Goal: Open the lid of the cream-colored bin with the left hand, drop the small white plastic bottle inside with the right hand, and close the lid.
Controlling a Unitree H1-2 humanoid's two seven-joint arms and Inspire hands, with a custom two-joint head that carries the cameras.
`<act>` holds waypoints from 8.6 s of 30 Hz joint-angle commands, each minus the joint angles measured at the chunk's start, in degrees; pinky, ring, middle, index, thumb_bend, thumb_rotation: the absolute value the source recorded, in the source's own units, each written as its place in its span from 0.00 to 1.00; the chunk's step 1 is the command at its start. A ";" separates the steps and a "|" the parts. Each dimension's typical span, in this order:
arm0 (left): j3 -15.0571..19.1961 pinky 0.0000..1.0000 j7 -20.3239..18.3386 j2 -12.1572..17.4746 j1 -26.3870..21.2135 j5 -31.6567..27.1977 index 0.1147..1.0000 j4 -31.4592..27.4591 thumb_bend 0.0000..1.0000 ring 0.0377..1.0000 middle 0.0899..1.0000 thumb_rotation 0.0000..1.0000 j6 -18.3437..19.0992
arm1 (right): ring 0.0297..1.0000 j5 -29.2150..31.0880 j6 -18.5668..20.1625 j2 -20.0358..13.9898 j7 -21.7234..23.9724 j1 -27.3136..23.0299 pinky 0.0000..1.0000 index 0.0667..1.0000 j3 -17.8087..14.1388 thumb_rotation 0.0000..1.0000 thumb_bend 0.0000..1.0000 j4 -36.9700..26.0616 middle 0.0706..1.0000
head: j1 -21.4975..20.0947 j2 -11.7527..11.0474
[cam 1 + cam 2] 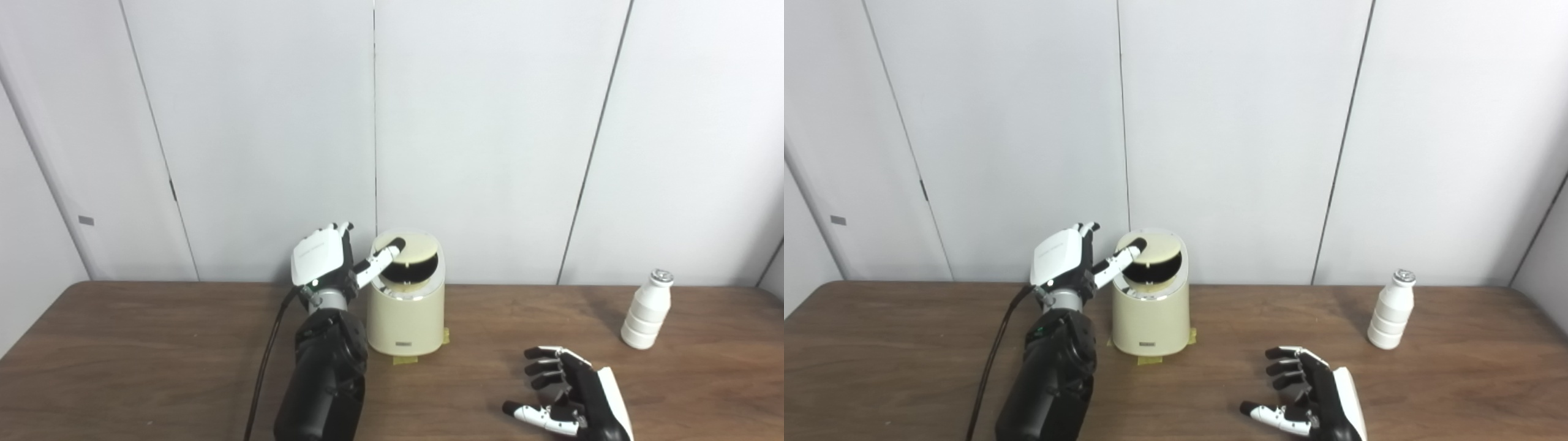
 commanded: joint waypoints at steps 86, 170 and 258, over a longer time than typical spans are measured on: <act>5.26 0.61 13.37 11.88 34.17 -55.76 0.65 -10.86 0.11 0.69 0.69 0.48 -45.51 | 0.48 -1.26 -1.87 1.91 -14.88 0.71 0.43 0.54 -18.17 0.23 0.69 -11.09 0.54 | -17.13 2.39; 6.58 0.60 10.52 12.06 36.17 -57.84 0.63 -15.65 0.12 0.67 0.66 0.43 -44.04 | 0.79 2.26 7.73 -10.49 -11.98 -21.80 0.66 0.86 -13.33 0.31 0.89 19.72 0.85 | -17.34 3.78; 6.17 0.60 9.92 11.68 38.07 -55.15 0.62 -18.91 0.11 0.67 0.66 0.41 -41.40 | 0.42 3.44 -15.93 -12.07 -24.99 -26.59 0.38 0.48 -6.86 0.00 0.52 38.55 0.42 | -14.90 4.75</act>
